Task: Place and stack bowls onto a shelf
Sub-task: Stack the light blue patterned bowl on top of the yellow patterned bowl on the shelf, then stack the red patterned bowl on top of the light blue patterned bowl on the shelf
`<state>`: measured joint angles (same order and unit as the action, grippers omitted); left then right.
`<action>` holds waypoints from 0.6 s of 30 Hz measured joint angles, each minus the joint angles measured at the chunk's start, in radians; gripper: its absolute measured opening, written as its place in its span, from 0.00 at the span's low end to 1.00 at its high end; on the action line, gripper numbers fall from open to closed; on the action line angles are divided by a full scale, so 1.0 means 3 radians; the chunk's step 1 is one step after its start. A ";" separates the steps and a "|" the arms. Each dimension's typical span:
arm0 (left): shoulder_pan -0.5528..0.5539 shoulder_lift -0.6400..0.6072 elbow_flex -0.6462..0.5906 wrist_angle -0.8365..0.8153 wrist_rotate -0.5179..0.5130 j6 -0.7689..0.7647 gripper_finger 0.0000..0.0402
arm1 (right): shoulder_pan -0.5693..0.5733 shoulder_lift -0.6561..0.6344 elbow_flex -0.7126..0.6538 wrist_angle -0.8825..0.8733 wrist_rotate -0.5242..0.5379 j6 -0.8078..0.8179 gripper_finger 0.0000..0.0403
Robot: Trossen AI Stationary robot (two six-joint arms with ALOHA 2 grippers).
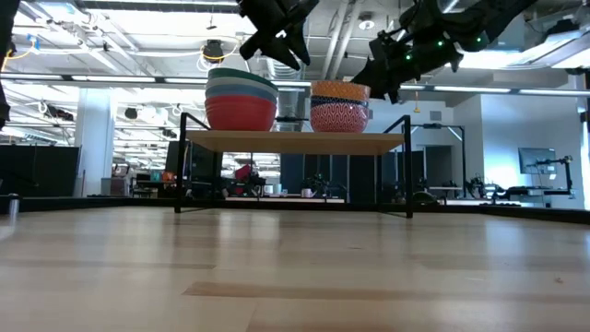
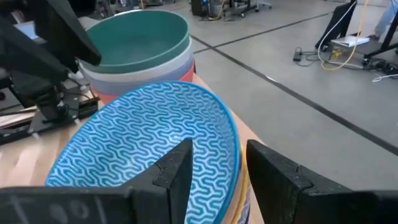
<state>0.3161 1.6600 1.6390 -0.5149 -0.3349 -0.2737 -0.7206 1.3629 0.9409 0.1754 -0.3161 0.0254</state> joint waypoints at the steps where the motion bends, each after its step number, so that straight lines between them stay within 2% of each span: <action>1: 0.0001 0.0005 0.0000 -0.0029 -0.0001 0.0000 0.29 | 0.0000 -0.0003 0.0000 -0.0002 0.0000 0.0000 0.44; 5: 0.0003 0.0008 -0.0003 -0.0093 0.0019 -0.0001 0.29 | -0.0001 -0.0043 0.0000 -0.0020 0.0000 0.0024 0.44; 11: -0.0033 0.0008 -0.0003 -0.0181 0.0044 -0.0004 0.29 | -0.0002 -0.0361 0.0000 -0.0085 0.0001 0.0046 0.44; 18: -0.0076 -0.0039 -0.0003 -0.0177 0.0081 -0.0005 0.29 | 0.0072 -0.0798 0.0000 -0.0715 0.0009 0.0416 0.44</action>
<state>0.2931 1.6482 1.6382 -0.5679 -0.3104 -0.2753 -0.6989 1.1235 0.9409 -0.0390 -0.3134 0.1503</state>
